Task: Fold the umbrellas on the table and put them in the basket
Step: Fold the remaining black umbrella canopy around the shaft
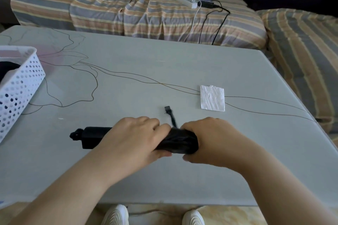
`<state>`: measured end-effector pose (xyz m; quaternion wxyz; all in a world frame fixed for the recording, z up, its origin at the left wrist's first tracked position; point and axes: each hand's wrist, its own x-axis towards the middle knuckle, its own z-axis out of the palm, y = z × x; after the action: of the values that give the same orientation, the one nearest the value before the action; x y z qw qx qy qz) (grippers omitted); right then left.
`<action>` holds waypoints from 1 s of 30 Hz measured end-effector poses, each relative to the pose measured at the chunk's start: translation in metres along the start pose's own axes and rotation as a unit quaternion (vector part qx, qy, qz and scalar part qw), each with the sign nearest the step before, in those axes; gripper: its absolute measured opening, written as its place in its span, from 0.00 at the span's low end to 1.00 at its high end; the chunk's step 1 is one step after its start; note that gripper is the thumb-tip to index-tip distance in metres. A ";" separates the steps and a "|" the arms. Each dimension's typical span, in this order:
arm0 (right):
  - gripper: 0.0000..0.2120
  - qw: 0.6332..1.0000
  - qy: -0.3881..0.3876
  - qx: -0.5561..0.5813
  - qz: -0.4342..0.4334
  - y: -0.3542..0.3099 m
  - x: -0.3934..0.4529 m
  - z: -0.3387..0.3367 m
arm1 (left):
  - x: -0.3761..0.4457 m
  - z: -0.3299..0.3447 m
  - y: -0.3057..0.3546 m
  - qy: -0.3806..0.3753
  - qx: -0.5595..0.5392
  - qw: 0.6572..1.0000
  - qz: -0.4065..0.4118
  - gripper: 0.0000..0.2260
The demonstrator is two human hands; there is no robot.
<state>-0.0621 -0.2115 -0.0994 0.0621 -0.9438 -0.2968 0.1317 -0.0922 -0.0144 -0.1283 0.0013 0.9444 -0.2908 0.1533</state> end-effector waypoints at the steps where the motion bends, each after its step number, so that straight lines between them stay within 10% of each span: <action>1: 0.11 0.999 -0.033 0.038 0.015 0.002 -0.001 -0.001 | -0.002 0.003 0.004 0.009 0.021 1.000 0.019 0.17; 14: 0.16 0.974 0.181 -0.135 -0.032 0.002 0.012 0.009 | -0.002 0.003 -0.008 -0.079 -0.105 0.988 -0.081 0.17; 21: 0.09 1.000 0.019 0.004 0.003 0.006 -0.001 0.004 | -0.002 0.007 0.010 -0.004 0.092 0.996 -0.008 0.30; 30: 0.06 0.998 0.048 -0.049 0.002 0.002 0.006 0.008 | 0.000 0.001 0.011 -0.060 -0.068 0.994 -0.053 0.35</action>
<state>-0.0588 -0.2093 -0.1081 0.0298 -0.9514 -0.2980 0.0714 -0.0978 -0.0233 -0.1300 0.0559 0.9637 -0.2496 0.0761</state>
